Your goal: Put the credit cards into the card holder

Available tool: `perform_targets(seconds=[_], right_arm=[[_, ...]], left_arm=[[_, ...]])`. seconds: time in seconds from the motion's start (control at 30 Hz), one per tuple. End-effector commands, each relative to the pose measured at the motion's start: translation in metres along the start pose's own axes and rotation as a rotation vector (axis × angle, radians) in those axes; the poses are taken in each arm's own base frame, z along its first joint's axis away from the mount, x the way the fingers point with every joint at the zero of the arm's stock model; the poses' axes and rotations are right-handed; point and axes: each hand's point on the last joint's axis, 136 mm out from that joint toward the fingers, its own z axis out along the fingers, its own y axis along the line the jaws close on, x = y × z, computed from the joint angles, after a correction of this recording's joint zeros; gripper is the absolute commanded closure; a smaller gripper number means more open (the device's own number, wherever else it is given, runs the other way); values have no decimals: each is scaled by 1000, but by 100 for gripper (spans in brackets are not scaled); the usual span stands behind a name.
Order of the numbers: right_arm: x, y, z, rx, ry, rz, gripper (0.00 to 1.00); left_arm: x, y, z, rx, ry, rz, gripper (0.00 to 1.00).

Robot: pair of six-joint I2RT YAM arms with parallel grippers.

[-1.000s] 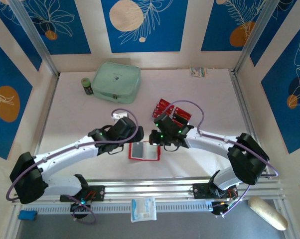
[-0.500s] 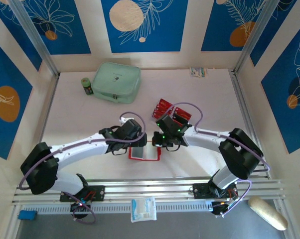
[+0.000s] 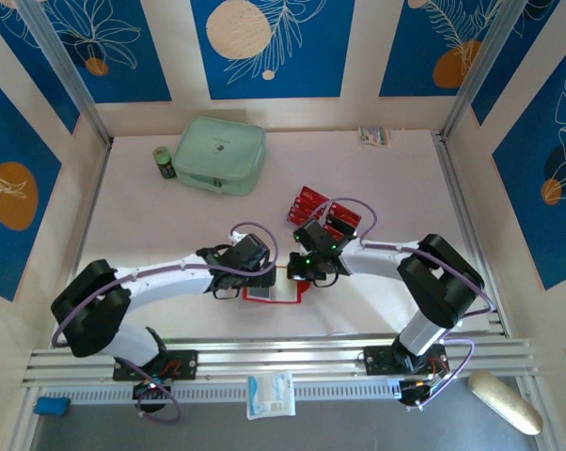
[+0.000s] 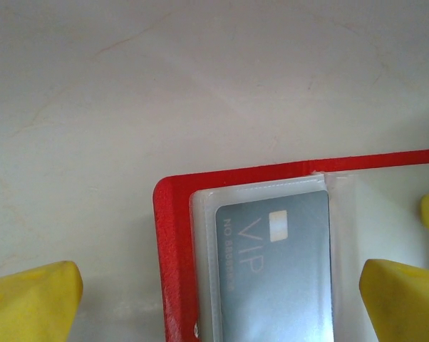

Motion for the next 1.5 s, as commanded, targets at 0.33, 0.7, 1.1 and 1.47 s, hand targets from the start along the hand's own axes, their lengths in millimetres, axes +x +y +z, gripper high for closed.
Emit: perform_targets(seconds=[0.33, 0.7, 1.1, 1.47], right_arm=[[14, 0, 17, -60, 63, 58, 100], [15, 4, 20, -100, 65, 96, 100], [10, 8, 14, -119, 50, 105, 100], [-1, 10, -11, -137, -19, 97, 74]], left_arm=[[10, -14, 7, 65, 3, 58, 0], [20, -15, 17, 67, 18, 78, 0], [30, -11, 23, 71, 28, 74, 12], [33, -8, 24, 74, 20, 66, 17]])
